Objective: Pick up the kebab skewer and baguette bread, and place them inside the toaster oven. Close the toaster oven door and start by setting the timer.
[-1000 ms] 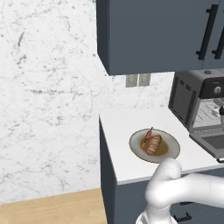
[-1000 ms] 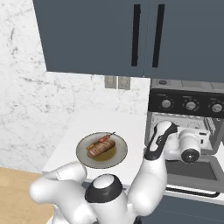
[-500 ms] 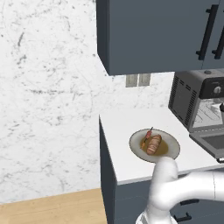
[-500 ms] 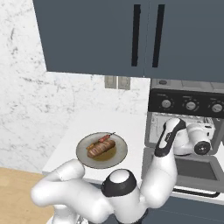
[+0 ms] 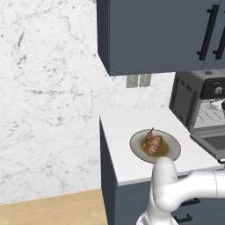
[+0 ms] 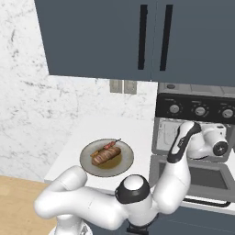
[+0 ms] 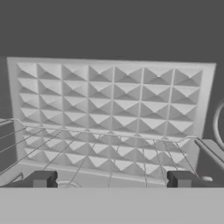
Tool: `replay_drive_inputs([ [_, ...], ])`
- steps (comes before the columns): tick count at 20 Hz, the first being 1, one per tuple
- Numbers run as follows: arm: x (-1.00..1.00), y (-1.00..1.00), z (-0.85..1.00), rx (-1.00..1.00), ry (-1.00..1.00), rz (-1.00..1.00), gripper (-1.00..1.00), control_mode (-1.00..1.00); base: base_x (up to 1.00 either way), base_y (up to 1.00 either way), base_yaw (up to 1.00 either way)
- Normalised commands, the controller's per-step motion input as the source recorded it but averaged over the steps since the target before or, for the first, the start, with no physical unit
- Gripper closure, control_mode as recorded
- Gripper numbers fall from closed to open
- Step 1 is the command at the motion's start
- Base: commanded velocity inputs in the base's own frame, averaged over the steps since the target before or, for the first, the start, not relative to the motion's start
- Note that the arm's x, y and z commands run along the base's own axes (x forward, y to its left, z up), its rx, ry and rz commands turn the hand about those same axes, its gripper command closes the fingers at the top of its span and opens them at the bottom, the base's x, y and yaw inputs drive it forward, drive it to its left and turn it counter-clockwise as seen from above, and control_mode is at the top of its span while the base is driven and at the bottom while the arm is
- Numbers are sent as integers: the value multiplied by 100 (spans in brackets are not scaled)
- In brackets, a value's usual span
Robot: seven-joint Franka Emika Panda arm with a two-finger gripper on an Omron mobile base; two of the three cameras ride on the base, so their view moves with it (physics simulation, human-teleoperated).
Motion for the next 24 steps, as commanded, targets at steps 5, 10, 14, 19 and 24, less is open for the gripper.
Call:
replay_drive_inputs([
  [5,12,0,-87,-3,-2,0,-100,-100,0,0,0],
  [10,0,-1,-100,-12,6,-1,-100,-100,0,0,0],
  [14,-9,-27,-100,-10,22,-8,-100,-100,0,0,0],
  [19,-83,-88,-100,-2,7,-12,-100,-100,0,0,0],
  [24,-100,-100,-100,0,0,-7,-100,-100,0,0,0],
])
